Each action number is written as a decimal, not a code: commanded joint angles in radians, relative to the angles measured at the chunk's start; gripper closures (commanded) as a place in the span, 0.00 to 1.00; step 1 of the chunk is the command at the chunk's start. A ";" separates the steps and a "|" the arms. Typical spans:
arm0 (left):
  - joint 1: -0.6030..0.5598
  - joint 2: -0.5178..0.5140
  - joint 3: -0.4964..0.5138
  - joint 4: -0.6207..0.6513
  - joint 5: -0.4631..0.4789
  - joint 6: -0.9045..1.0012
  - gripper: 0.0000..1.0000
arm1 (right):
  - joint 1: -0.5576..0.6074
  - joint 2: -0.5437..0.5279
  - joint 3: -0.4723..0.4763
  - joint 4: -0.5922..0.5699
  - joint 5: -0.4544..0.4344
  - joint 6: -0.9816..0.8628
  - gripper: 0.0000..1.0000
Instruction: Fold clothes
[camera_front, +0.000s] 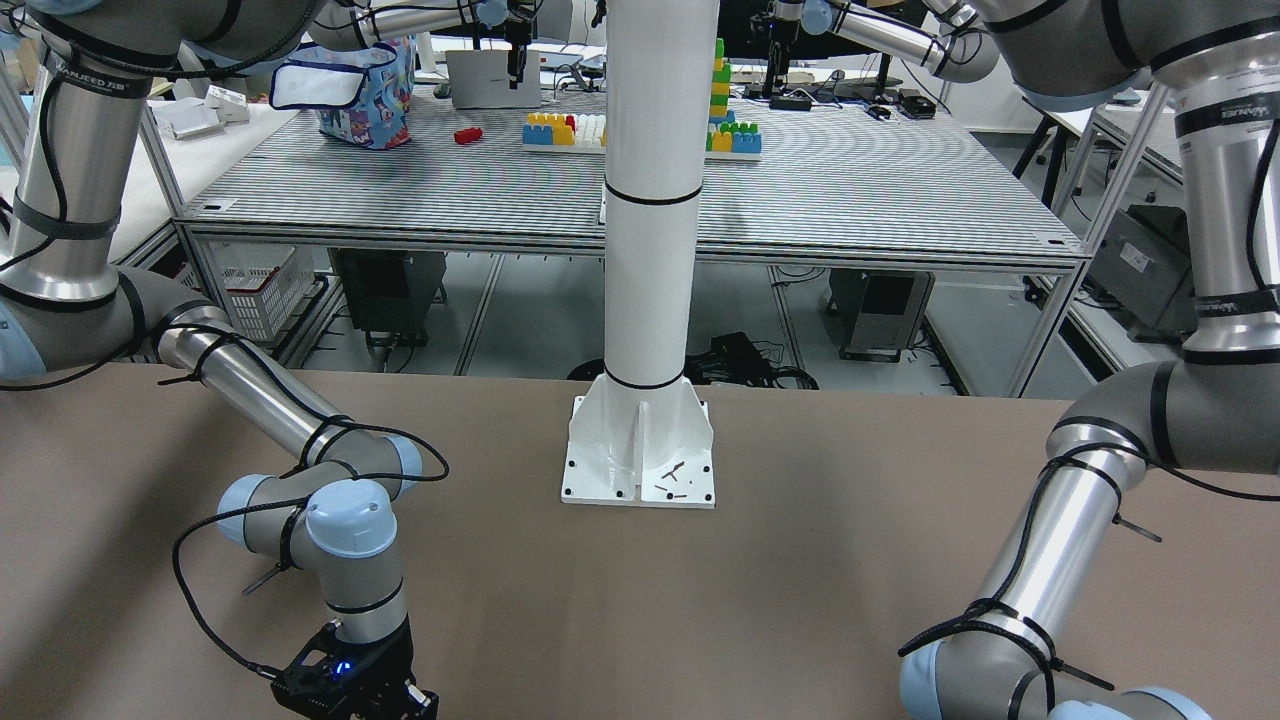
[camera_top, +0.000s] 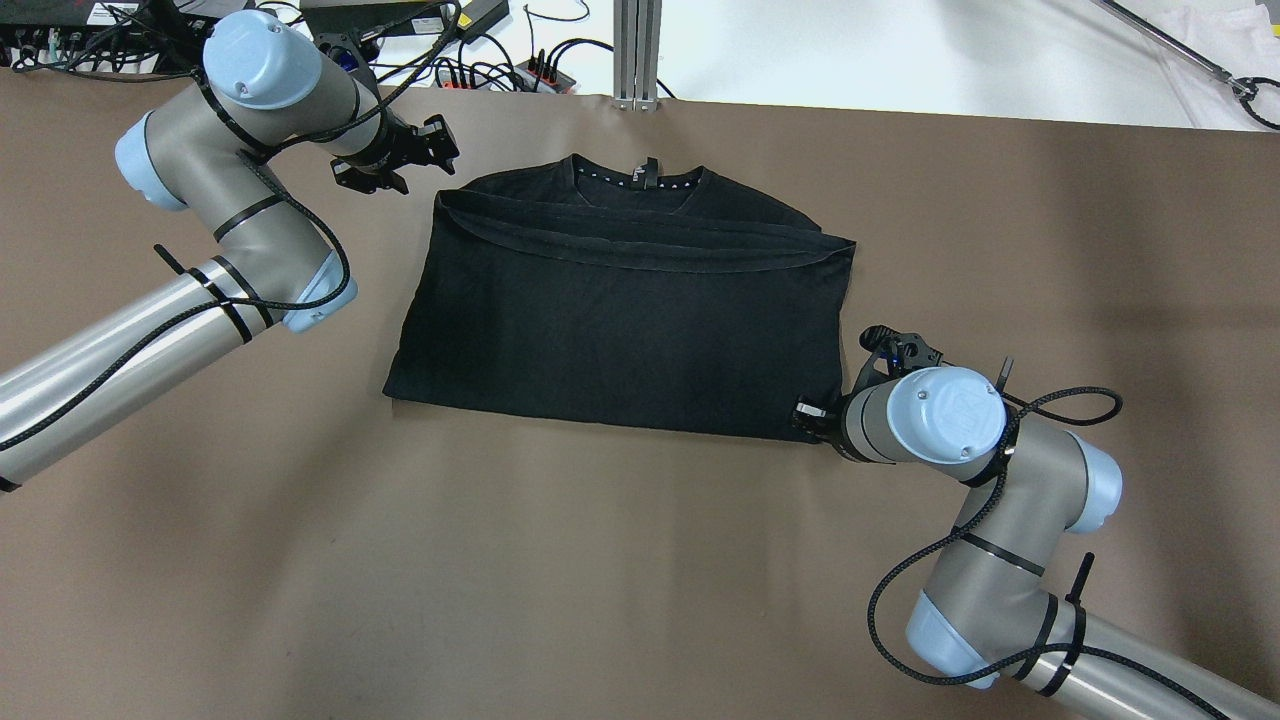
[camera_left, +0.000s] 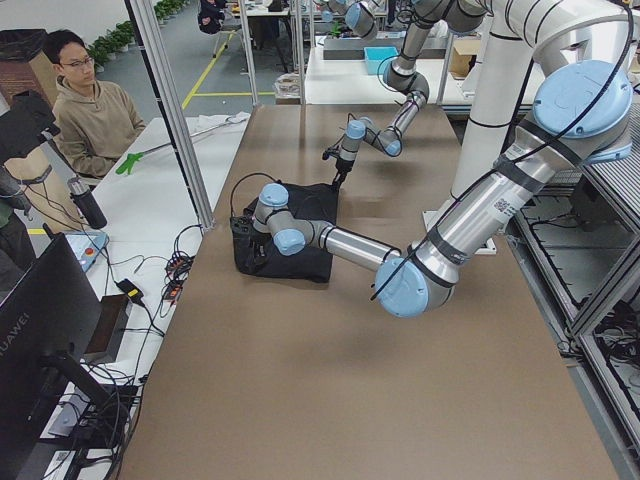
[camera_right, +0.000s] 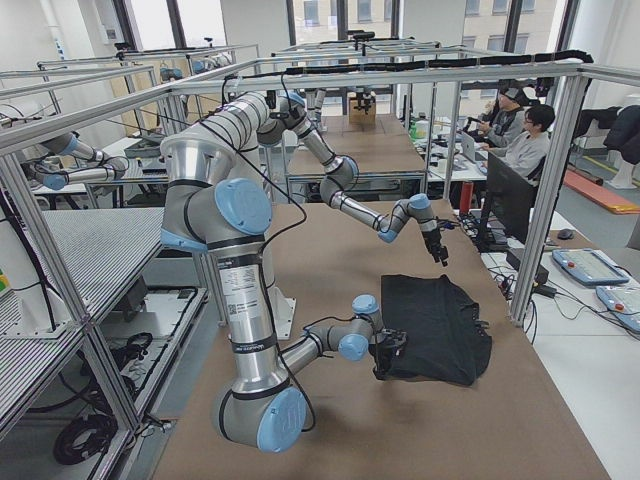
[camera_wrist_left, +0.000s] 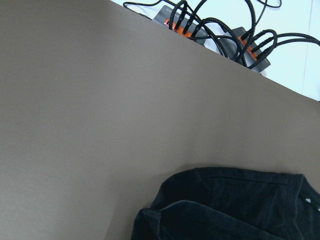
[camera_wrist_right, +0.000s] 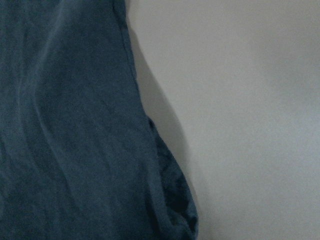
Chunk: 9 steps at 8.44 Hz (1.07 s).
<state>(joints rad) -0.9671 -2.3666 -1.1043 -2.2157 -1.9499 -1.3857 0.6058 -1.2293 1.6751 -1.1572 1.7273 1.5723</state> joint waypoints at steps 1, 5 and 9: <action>0.002 0.001 -0.002 0.001 0.000 -0.001 0.31 | 0.003 -0.021 0.111 -0.021 0.104 0.005 1.00; 0.004 0.003 -0.028 0.001 -0.001 -0.013 0.31 | -0.148 -0.226 0.426 -0.045 0.184 0.119 1.00; 0.010 0.004 -0.133 0.100 -0.004 -0.050 0.31 | -0.300 -0.225 0.502 -0.024 0.419 0.158 0.04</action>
<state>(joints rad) -0.9594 -2.3627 -1.1738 -2.1834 -1.9520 -1.4172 0.3532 -1.4562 2.1522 -1.1954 2.0659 1.7178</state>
